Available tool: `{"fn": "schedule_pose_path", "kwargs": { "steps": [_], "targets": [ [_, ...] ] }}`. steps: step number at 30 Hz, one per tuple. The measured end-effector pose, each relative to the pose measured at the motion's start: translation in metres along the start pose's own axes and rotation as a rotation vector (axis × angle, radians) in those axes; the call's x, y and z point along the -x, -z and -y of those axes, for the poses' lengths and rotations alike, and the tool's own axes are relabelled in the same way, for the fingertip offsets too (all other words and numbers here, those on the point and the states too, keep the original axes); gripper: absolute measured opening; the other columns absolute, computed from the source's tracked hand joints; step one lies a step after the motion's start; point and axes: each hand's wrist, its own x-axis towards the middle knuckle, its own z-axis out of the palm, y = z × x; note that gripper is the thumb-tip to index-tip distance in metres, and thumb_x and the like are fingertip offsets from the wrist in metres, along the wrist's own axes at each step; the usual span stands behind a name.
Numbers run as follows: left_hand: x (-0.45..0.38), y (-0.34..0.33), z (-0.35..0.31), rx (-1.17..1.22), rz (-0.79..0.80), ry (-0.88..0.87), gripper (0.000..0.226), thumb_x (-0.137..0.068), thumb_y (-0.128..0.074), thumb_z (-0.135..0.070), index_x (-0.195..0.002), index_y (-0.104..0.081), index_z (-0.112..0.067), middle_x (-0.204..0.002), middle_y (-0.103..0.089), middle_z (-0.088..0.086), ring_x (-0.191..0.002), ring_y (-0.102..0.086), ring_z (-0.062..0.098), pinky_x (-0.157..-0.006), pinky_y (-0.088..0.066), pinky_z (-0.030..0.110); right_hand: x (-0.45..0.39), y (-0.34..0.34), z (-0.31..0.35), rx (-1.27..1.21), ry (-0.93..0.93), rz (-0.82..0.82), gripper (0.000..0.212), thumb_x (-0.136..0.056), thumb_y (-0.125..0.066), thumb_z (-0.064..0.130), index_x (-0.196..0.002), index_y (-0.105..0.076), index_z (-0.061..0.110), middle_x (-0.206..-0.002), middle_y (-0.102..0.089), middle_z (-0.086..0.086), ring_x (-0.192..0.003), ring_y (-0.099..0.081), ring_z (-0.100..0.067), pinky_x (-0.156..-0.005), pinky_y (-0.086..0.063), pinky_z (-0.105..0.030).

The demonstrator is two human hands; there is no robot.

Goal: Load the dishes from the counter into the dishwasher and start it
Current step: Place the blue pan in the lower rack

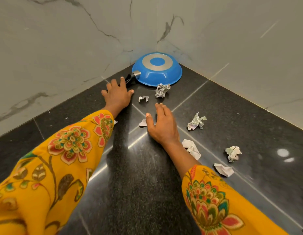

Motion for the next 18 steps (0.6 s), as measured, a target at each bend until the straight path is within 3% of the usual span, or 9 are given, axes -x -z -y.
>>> {"fn": "schedule_pose_path", "kwargs": {
  "steps": [5,11,15,18],
  "targets": [
    [0.012,0.008,-0.011,-0.096,0.043,-0.043,0.049,-0.096,-0.045,-0.041,-0.133,-0.044,-0.008,-0.135,-0.037,0.02,-0.124,-0.036,0.038,-0.102,-0.03,0.047,0.0,0.001,0.0,0.004,-0.015,0.008,0.052,-0.096,-0.045,0.027,-0.141,-0.038,0.003,-0.146,-0.038,-0.018,-0.139,-0.029,-0.029,-0.113,-0.022,-0.035],
    [0.051,0.008,-0.038,0.116,0.149,0.026,0.051,-0.095,-0.048,-0.036,-0.132,-0.037,-0.002,-0.141,-0.025,0.019,-0.127,-0.032,0.039,-0.104,-0.03,0.048,0.002,0.007,0.004,-0.039,-0.014,-0.022,0.045,-0.097,-0.043,0.018,-0.137,-0.041,0.0,-0.141,-0.042,-0.019,-0.133,-0.036,-0.029,-0.109,-0.027,-0.032],
    [0.082,0.008,-0.051,0.346,0.173,0.03,0.047,-0.097,-0.045,-0.031,-0.129,-0.034,0.001,-0.136,-0.033,0.022,-0.12,-0.044,0.045,-0.096,-0.038,0.047,0.002,0.009,0.005,-0.116,-0.033,-0.069,0.041,-0.098,-0.04,0.013,-0.136,-0.042,-0.002,-0.136,-0.045,-0.02,-0.126,-0.043,-0.03,-0.099,-0.029,-0.025],
    [0.104,0.012,-0.052,0.402,0.172,0.086,0.047,-0.096,-0.044,-0.034,-0.128,-0.036,-0.001,-0.134,-0.039,0.021,-0.119,-0.047,0.043,-0.094,-0.04,0.046,0.003,0.012,0.006,-0.208,-0.077,-0.096,0.047,-0.097,-0.034,0.023,-0.136,-0.042,-0.002,-0.135,-0.047,-0.021,-0.125,-0.043,-0.031,-0.097,-0.028,-0.025]
  ]
}}
